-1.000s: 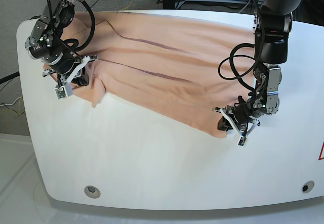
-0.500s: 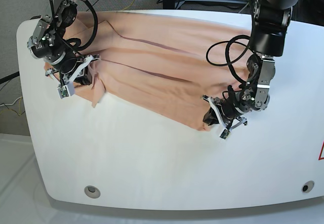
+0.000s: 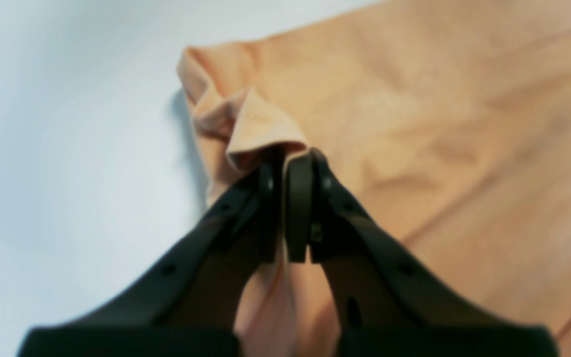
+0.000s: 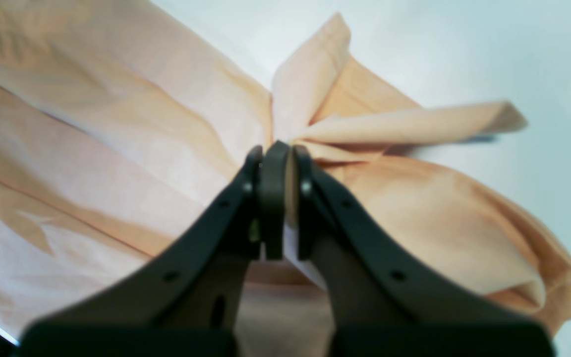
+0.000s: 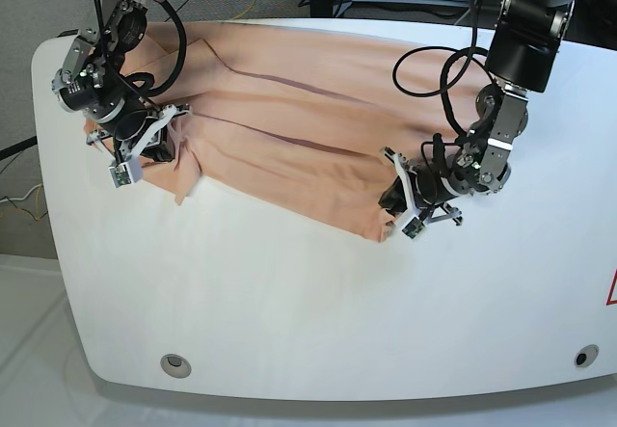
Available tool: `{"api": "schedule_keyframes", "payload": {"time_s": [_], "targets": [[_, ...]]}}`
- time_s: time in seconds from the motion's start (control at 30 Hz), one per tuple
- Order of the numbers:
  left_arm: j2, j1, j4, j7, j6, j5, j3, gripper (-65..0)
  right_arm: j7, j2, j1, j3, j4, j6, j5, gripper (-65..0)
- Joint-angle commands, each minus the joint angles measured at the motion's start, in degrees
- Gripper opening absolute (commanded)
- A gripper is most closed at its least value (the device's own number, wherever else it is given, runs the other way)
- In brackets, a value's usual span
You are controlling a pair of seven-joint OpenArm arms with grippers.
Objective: Fold the T-shirt properly
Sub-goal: 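Drag the held edge with the left gripper toward the right gripper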
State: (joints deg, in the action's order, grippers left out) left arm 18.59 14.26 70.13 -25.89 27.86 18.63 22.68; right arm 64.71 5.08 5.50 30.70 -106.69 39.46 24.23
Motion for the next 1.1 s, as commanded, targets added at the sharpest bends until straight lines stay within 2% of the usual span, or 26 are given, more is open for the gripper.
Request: {"api": "schedule_keyframes", "payload": {"time_s": [0.0,0.27,0.57,1.07], "targets": [[1.59,0.73,2.27,1.23,-0.12,0.58,-0.39,-63.4,-1.28,0.59,-0.71,0.12,-0.87,0.23,0.78,-63.0],[5.19,-0.42,4.9,1.23,0.14,-0.22,-0.04,-63.4,-1.28,0.59,-1.5,0.12,-0.78,0.23,0.78,-63.0],[8.18,-2.7,9.74,1.23,0.23,-7.6,1.1,-63.4,-1.19,0.59,-2.02,0.12,-0.78,0.23,0.78,-63.1],[8.8,-4.99,17.39,1.32,0.23,-17.71,1.19,-63.4,-1.19,0.59,-1.85,0.12,-0.78,0.23,0.78,-63.1]]}}
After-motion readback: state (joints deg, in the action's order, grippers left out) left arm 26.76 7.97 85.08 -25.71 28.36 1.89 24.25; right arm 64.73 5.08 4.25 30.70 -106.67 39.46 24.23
